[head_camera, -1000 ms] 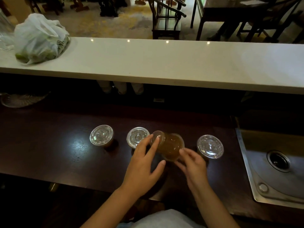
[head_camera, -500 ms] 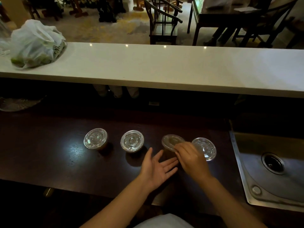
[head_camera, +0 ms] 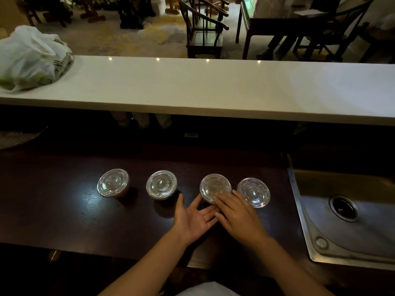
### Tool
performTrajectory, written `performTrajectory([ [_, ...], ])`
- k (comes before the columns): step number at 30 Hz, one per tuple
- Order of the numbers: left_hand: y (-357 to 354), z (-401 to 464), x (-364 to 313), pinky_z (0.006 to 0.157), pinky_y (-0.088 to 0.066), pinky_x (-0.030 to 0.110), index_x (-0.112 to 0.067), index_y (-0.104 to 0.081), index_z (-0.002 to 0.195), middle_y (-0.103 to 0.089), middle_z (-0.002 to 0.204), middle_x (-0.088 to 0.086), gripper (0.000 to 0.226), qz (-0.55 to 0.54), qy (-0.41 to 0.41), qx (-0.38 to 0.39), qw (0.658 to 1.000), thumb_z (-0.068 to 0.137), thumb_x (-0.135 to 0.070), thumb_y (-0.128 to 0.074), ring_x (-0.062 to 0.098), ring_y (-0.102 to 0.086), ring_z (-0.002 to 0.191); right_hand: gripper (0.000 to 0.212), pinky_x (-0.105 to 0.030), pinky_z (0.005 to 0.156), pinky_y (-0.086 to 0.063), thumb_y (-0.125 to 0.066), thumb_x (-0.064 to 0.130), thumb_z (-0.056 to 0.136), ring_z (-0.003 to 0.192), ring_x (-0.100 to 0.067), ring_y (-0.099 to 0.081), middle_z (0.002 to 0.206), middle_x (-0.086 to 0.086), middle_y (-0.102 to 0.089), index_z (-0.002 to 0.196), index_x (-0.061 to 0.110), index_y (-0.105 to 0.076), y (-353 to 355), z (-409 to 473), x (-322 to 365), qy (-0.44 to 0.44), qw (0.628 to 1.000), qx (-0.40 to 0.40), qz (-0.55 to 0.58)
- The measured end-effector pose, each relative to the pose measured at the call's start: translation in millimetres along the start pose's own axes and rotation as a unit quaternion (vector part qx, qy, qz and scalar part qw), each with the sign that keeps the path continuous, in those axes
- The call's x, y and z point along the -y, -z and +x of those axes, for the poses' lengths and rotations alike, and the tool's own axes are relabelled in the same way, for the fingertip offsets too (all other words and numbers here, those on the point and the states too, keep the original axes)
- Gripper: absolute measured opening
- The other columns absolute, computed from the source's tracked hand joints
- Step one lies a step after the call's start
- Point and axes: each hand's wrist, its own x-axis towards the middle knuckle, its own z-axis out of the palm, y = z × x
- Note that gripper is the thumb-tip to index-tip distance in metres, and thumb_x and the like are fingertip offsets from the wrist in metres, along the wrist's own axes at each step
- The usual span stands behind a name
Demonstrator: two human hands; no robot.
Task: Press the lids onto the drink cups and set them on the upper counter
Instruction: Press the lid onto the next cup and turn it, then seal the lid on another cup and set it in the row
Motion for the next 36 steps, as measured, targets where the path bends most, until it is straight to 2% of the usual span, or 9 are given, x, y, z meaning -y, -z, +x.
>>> performTrajectory([
  [7,9,-7,0,0.097,-0.04,0.046,-0.017,-0.049,0.125,-0.057,0.122,0.026,0.06,0.098,-0.045,-0.018,0.994,0.091,-0.06,-0.025,0.034,-0.054,0.113,0.042,-0.033,0.109,-0.019,-0.044,0.034,0.086,0.109,-0.016,-0.057,0.115,-0.004,-0.065,0.115,0.009,-0.062,0,-1,11,-0.051,0.998,0.038,-0.007],
  [10,14,-21,-3,0.08,-0.048,0.031,-0.001,-0.053,0.118,-0.065,0.097,0.014,0.043,0.276,-0.179,-0.083,0.941,0.1,-0.031,-0.028,0.019,-0.063,0.088,0.034,-0.034,0.104,-0.027,-0.045,0.029,0.087,0.099,-0.019,-0.062,0.104,-0.004,-0.068,0.106,0.01,-0.065,4,12,18,-0.061,0.998,-0.02,0.02],
  [12,19,-36,-15,0.069,-0.049,0.021,-0.001,-0.062,0.105,-0.066,0.085,0.006,0.027,0.388,-0.339,-0.118,0.849,0.098,-0.008,-0.037,0.006,-0.064,0.074,0.034,-0.033,0.101,-0.032,-0.046,0.026,0.086,0.097,-0.022,-0.062,0.104,-0.006,-0.068,0.106,0.008,-0.065,5,31,28,-0.052,0.997,-0.05,0.034],
  [15,32,-49,-47,0.081,-0.041,0.008,-0.017,-0.063,0.1,-0.065,0.099,-0.005,0.023,0.556,-0.521,-0.134,0.634,0.091,-0.001,-0.049,-0.007,-0.057,0.092,0.041,-0.037,0.1,-0.038,-0.047,0.028,0.084,0.105,-0.024,-0.061,0.115,-0.009,-0.066,0.115,0.007,-0.063,-1,63,51,-0.037,0.999,-0.019,0.022],
  [17,39,-44,-71,0.095,-0.036,0.015,-0.01,-0.056,0.118,-0.057,0.12,0.004,0.029,0.642,-0.54,-0.155,0.521,0.089,-0.013,-0.05,0.006,-0.05,0.114,0.046,-0.038,0.105,-0.031,-0.052,0.026,0.086,0.123,-0.024,-0.049,0.134,-0.01,-0.053,0.128,0.009,-0.053,-9,84,67,-0.038,0.998,0.036,0.033],
  [20,49,-25,-85,0.109,-0.024,0.039,-0.013,-0.032,0.141,-0.024,0.151,0.015,0.051,0.763,-0.427,-0.179,0.45,0.093,-0.022,-0.047,0.028,-0.018,0.14,0.059,-0.032,0.112,-0.014,-0.046,0.031,0.094,0.142,-0.016,-0.008,0.156,-0.002,-0.012,0.146,0.018,-0.021,-23,102,74,-0.065,0.986,0.144,0.048],
  [28,75,-30,-101,0.112,-0.018,0.03,-0.014,-0.017,0.146,-0.004,0.156,0.008,0.058,0.809,-0.36,-0.126,0.448,0.096,-0.028,-0.043,0.019,-0.008,0.142,0.061,-0.032,0.113,-0.014,-0.045,0.033,0.095,0.142,-0.015,-0.004,0.156,-0.004,-0.011,0.147,0.014,-0.018,-45,102,93,-0.112,0.975,0.191,0.033],
  [33,94,-48,-90,0.107,-0.028,0.028,-0.018,-0.014,0.147,-0.003,0.157,0.0,0.064,0.843,-0.357,-0.09,0.392,0.094,-0.033,-0.046,0.015,-0.02,0.139,0.047,-0.044,0.094,-0.044,-0.071,0.023,0.074,0.113,-0.029,-0.057,0.116,-0.014,-0.063,0.116,0.006,-0.061,-49,76,105,-0.114,0.988,0.099,-0.018],
  [36,99,-51,-82,0.113,-0.02,0.029,-0.015,-0.003,0.147,0.009,0.152,-0.005,0.066,0.839,-0.363,-0.081,0.398,0.096,-0.031,-0.041,0.011,-0.004,0.142,0.053,-0.042,0.094,-0.043,-0.049,0.034,0.082,0.121,-0.024,-0.052,0.127,-0.009,-0.059,0.126,0.006,-0.054,-54,67,107,-0.108,0.989,0.097,-0.032],
])
